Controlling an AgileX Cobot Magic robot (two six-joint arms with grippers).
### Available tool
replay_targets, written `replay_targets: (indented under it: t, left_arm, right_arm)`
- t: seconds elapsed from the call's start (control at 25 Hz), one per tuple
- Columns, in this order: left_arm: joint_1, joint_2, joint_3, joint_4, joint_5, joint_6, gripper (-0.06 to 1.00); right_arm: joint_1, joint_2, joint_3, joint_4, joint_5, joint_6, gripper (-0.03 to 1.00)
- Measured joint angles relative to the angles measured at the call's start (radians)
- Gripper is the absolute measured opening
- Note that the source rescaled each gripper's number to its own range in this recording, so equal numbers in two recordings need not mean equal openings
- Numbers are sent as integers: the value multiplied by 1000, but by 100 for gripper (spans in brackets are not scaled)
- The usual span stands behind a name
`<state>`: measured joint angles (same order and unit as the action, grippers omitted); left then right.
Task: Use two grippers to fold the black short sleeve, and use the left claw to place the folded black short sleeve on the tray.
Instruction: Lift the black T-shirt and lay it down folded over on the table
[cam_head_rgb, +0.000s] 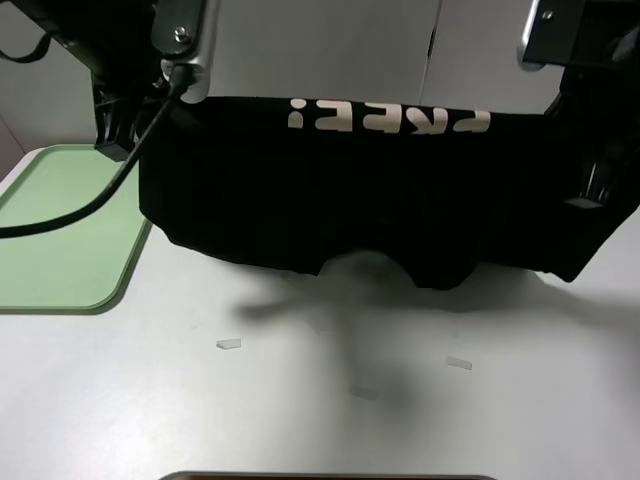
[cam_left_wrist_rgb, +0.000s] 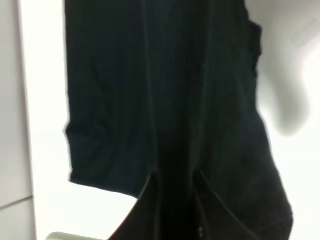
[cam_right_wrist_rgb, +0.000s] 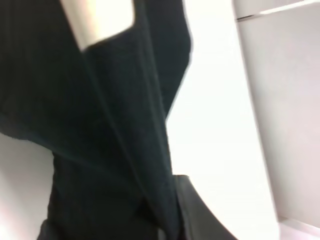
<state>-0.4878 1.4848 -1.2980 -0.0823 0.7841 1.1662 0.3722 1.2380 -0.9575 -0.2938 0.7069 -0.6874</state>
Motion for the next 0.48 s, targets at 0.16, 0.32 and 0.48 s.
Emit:
replay_targets:
  t: [0.16, 0.32, 0.48]
  left_arm:
    - [-1, -50, 0, 2, -50, 0, 2]
    - [-1, -97, 0, 5, -106, 0, 2]
    - [-1, -130, 0, 5, -168, 0, 2]
  right_arm:
    - [0, 0, -84, -2, 54, 0, 0]
    - [0, 0, -159, -1, 101, 0, 0]
    - [0, 0, -231, -1, 150, 0, 0]
